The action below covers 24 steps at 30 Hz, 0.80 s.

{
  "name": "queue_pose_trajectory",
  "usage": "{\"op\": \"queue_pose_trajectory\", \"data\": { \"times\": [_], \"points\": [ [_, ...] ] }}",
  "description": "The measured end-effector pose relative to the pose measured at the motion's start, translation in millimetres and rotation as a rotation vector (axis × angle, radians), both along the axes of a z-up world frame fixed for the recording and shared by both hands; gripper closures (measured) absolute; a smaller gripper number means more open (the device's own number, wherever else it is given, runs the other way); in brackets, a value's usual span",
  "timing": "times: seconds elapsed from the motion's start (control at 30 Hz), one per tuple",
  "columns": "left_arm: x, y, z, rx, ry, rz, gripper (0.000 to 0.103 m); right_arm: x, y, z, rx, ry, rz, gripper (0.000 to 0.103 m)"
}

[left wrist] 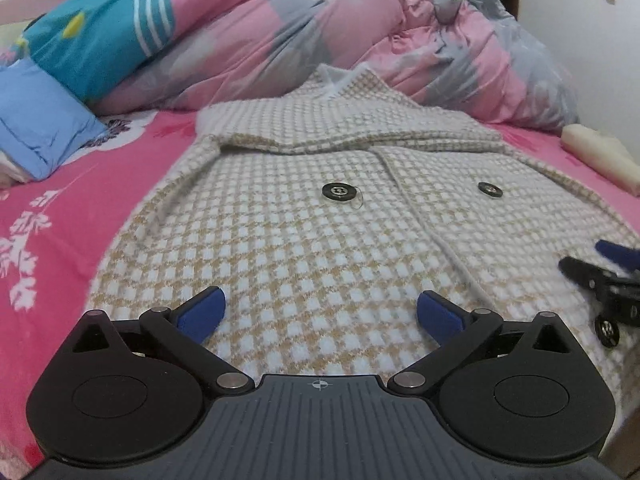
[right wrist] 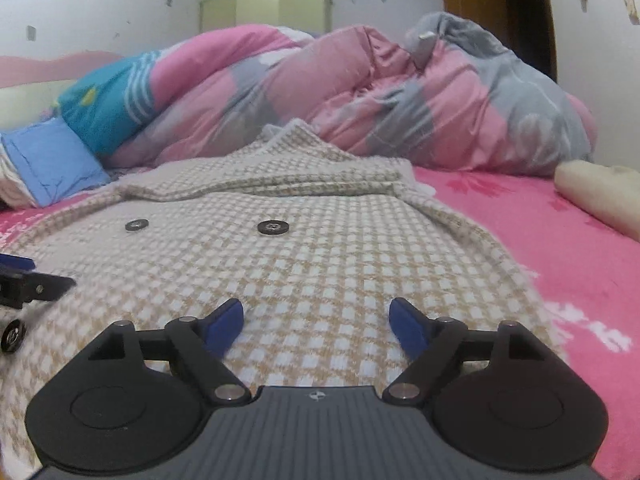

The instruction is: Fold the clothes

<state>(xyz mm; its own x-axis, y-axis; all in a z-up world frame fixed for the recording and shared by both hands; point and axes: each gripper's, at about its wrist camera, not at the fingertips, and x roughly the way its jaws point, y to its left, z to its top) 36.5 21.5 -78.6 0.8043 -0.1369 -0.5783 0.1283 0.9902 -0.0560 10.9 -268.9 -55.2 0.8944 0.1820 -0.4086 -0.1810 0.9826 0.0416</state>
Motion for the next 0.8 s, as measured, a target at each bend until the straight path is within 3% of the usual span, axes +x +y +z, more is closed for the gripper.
{"op": "queue_pose_trajectory", "data": {
  "times": [0.33, 0.8],
  "points": [
    [9.3, -8.2, 2.8, 0.016, 0.034, 0.055, 0.000, -2.6, 4.5, -1.4, -0.002, -0.002, 0.030, 0.004],
    [12.8, -11.4, 7.9, 0.019, 0.091, 0.098, 0.000, -4.5, 11.3, 2.0, -0.021, 0.020, -0.003, 0.000]
  ]
}}
